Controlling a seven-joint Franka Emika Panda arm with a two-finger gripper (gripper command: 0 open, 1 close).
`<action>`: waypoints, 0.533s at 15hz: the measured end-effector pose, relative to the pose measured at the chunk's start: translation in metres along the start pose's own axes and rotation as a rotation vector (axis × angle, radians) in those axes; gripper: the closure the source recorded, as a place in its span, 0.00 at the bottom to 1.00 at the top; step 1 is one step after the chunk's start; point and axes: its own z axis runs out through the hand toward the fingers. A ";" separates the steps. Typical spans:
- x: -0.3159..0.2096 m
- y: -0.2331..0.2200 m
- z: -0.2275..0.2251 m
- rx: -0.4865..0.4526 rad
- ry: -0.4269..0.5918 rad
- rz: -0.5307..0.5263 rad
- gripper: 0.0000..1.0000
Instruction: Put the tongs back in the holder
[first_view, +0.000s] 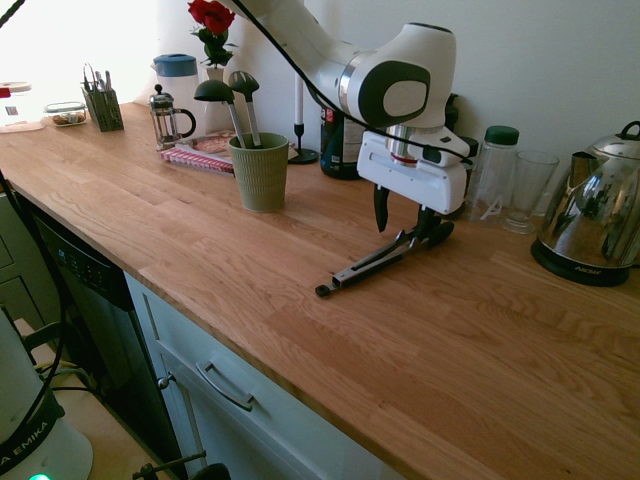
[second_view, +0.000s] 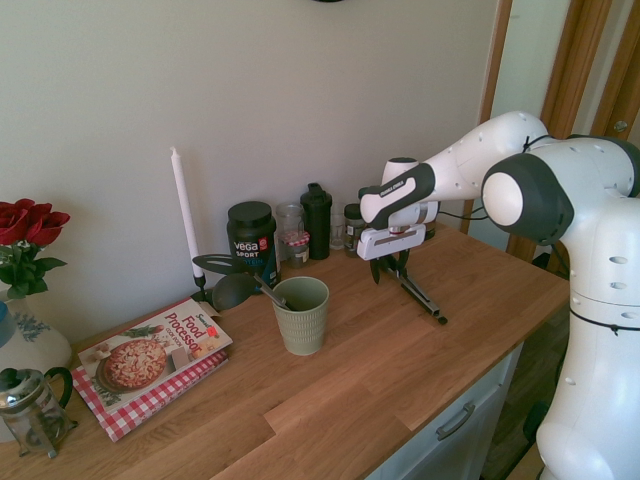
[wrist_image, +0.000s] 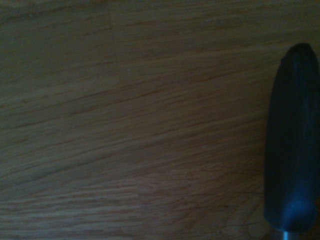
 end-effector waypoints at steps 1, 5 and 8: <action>0.001 -0.001 0.002 -0.001 -0.002 0.001 1.00; 0.005 -0.001 0.003 -0.001 0.001 0.004 1.00; 0.005 -0.001 0.003 -0.001 0.002 0.005 1.00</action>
